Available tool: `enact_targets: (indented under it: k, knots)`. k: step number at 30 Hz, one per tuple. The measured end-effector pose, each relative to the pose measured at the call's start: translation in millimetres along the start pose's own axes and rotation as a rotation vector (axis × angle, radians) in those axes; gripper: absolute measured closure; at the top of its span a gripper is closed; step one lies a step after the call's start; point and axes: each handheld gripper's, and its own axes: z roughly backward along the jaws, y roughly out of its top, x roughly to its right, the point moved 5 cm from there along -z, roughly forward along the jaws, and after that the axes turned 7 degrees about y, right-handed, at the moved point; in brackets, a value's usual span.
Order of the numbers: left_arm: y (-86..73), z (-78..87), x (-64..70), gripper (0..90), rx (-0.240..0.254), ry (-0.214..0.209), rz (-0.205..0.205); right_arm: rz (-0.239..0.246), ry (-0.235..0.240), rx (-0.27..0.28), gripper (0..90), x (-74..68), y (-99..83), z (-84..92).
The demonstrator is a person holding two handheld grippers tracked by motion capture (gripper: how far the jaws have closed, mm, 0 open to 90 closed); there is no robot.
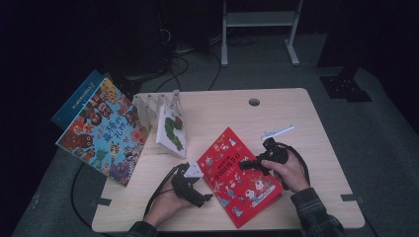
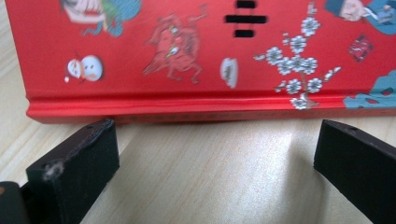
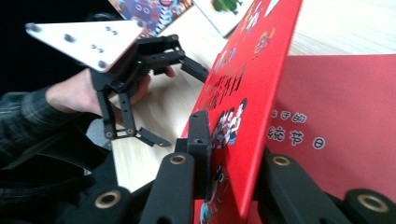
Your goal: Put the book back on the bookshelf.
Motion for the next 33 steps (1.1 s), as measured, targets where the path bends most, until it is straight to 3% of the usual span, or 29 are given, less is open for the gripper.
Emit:
enact_targets:
  k: [7,12,17,18,21,26,33]
  knots:
    - [-0.3,2.5,-4.2,0.0,-0.004,-0.011,0.039,0.024,0.034,0.05,82.1,-7.6,2.9,8.8]
    - [1.1,4.4,-4.9,0.0,0.013,-0.016,0.058,0.072,0.024,0.114,83.8,-16.1,8.3,19.7]
    - [5.6,10.7,-8.0,0.0,0.055,-0.034,0.08,0.129,-0.005,0.175,85.2,-27.3,13.9,28.9]
    - [9.8,14.0,-8.6,0.0,0.095,-0.036,0.095,0.152,-0.02,0.199,85.8,-31.8,16.4,31.9]
    - [13.9,17.6,-10.2,0.0,0.127,-0.039,0.099,0.186,-0.048,0.224,86.2,-37.7,20.0,35.8]
    - [20.6,25.2,-16.3,0.0,0.186,-0.057,0.125,0.207,-0.062,0.241,86.4,-41.7,23.7,40.3]
    - [26.0,26.7,-17.0,0.0,0.196,-0.082,0.125,0.224,-0.059,0.241,87.5,-43.5,24.8,41.3]
